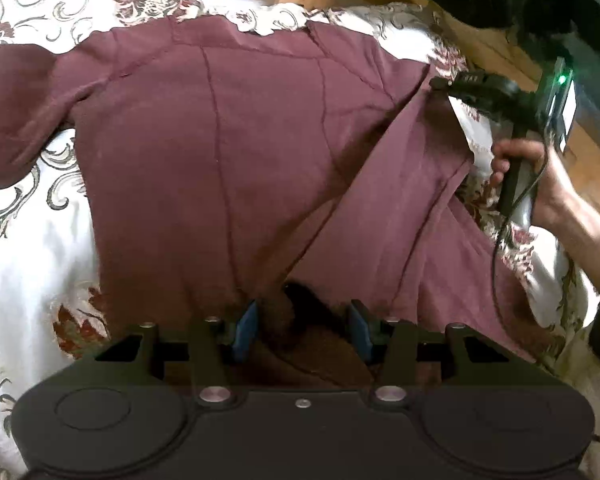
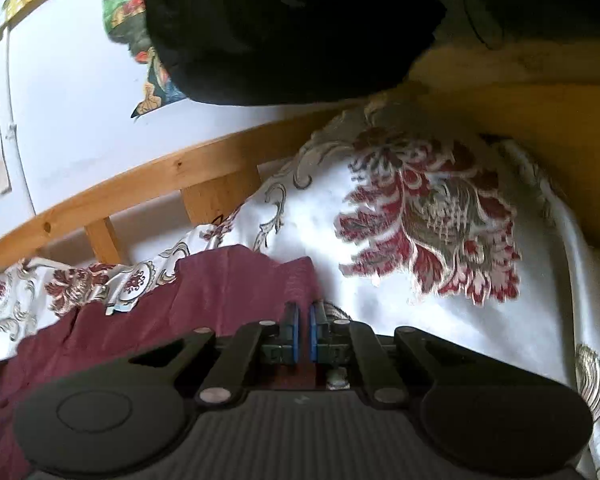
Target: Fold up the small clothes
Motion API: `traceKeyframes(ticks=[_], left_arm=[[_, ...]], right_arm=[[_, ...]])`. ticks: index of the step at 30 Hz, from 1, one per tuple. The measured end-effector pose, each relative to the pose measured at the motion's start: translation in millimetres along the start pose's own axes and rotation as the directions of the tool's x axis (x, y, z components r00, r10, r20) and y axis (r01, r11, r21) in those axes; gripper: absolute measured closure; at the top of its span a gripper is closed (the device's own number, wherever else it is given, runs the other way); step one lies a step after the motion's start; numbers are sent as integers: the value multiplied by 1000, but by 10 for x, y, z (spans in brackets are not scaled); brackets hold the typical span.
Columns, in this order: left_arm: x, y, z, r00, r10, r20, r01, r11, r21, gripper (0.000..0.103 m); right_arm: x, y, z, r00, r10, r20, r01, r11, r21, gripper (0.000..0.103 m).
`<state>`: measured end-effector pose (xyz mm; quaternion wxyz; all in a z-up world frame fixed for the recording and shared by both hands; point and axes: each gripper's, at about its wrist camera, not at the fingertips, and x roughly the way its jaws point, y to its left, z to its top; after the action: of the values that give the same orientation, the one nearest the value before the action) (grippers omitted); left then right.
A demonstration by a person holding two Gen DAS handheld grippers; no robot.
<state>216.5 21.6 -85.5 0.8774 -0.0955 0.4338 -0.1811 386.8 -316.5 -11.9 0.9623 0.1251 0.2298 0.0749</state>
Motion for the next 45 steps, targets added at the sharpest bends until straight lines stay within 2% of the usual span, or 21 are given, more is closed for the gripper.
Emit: traceKeyframes(ticks=[1,2,4,6,10,12,13,14,15,18,20,23,28,31,34,38,40,42,43,44,45], left_arm=[[6,-1,1,1000,3,-2,-3,1000,3,52],[-2,7,-6,1000,-1,0,1,1000,1,52],[-27,28,-5,1000,-7,7,7,1000,-13,52],[-58,39,3,1000,-14,13,14,1000,-26,52],[-280,79,-19,998,-6,61,10,998,-61,42],[-452,135,-53,994,22,109,-12,996,-94,32],[-526,174,-77,991,42,129,-26,992,-121,32],[-579,214,-90,989,61,137,-41,988,-148,32],[-629,269,-119,987,86,136,-60,981,-185,32],[-699,417,-160,984,135,116,-98,955,-278,32],[-689,474,-162,987,138,84,-106,946,-307,33],[-602,523,-177,990,141,7,-131,938,-320,36],[-590,480,-196,994,112,-10,-110,948,-298,36],[-580,445,-258,995,86,-52,-97,953,-287,36],[-616,419,-347,995,69,-75,-87,956,-280,36],[-580,407,-398,992,27,-120,-60,958,-281,41],[-524,384,-394,991,2,-137,-40,962,-270,56],[-462,371,-395,988,-22,-155,-20,964,-266,78],[-454,366,-396,988,-24,-155,-18,964,-264,83],[-458,359,-391,988,-22,-150,-19,965,-263,93],[-489,351,-384,990,-17,-137,-19,965,-261,95]], right_arm=[[4,-33,3,1000,11,-22,-11,1000,25,83],[-17,-67,0,999,19,-38,-17,999,50,61],[-97,-117,-7,996,54,-66,-48,995,91,34],[-214,-120,-31,988,97,-122,-85,991,102,32],[-374,40,-156,966,87,-243,-95,995,-21,32],[-385,146,-262,957,27,-288,-66,990,-128,40],[-376,180,-312,952,-1,-305,-50,986,-161,73],[-353,178,-349,943,-16,-331,-40,986,-162,91],[-340,133,-364,935,-7,-356,-37,993,-115,91],[-426,-48,-375,933,27,-359,-3,998,67,91],[-491,-114,-404,936,28,-351,10,994,106,87],[-639,-115,-446,936,10,-351,17,997,75,75],[-901,-66,-474,943,0,-332,18,998,52,64],[-967,0,-487,942,-18,-334,28,999,25,52],[-1057,79,-571,915,-9,-404,39,997,65,38],[-1206,168,-767,851,35,-524,23,994,103,32],[-1280,205,-821,830,31,-558,23,996,89,33],[-1332,229,-843,821,25,-571,23,997,76,34],[-1347,248,-860,816,17,-578,24,998,63,43],[-1357,278,-884,811,3,-585,29,999,46,62],[-1360,302,-906,805,-9,-594,31,999,26,71]])
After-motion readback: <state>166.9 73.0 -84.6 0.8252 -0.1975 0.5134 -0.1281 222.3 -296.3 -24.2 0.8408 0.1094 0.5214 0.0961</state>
